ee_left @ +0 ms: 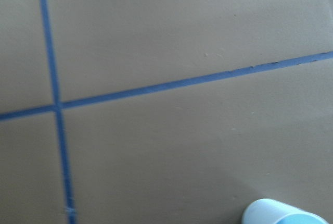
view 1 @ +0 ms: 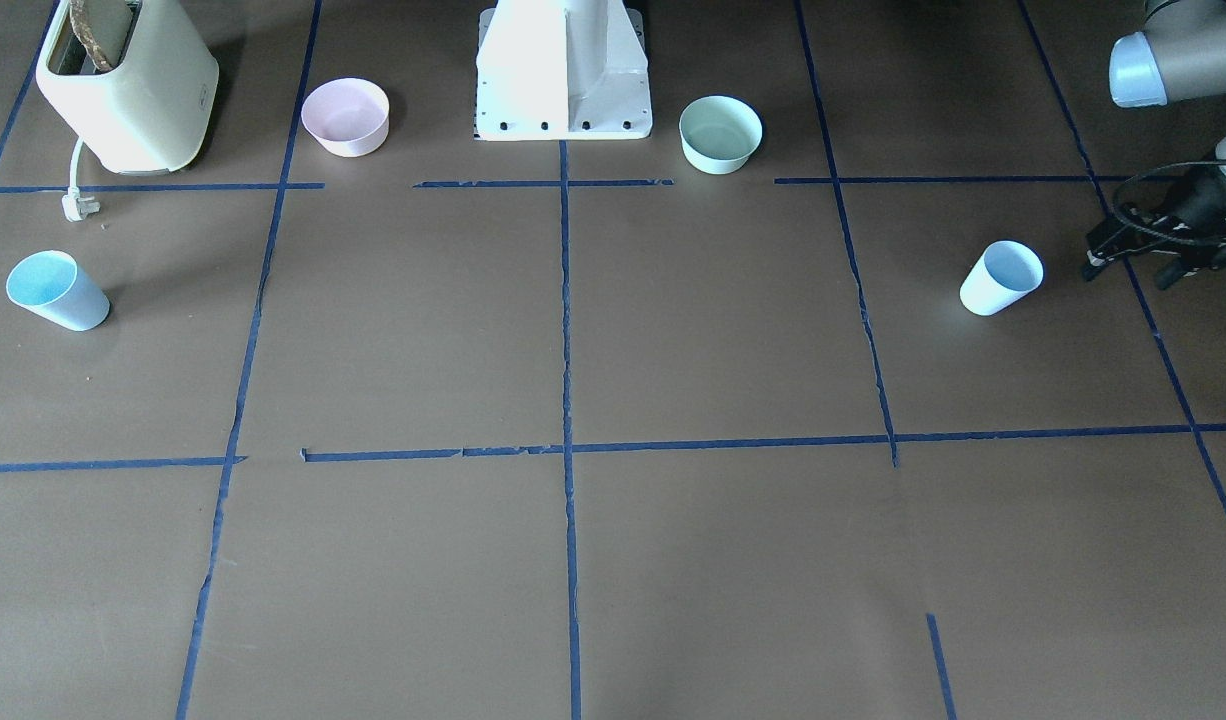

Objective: Stack blue cups with both arms

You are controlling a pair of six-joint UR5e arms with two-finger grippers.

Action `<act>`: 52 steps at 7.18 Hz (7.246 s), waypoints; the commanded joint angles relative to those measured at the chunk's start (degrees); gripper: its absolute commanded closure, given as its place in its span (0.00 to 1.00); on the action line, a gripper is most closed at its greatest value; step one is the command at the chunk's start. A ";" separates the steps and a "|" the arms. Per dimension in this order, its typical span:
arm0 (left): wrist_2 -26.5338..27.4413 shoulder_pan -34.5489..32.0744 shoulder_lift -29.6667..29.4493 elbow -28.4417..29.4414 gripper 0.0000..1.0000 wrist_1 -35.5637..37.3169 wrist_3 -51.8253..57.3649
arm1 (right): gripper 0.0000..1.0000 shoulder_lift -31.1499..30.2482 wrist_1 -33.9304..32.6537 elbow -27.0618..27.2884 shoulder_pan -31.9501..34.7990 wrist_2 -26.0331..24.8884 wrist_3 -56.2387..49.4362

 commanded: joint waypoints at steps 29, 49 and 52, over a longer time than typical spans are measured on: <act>16.15 32.58 -53.29 15.91 0.00 21.88 -35.91 | 0.00 0.00 0.00 0.09 -0.09 1.08 0.00; -10.84 -28.07 1.99 3.60 0.00 29.26 49.52 | 0.00 -3.78 22.74 4.24 -23.99 -8.67 39.38; -10.84 -28.07 2.08 2.72 0.00 29.26 48.29 | 0.08 -3.08 26.63 0.09 -25.31 -8.50 39.72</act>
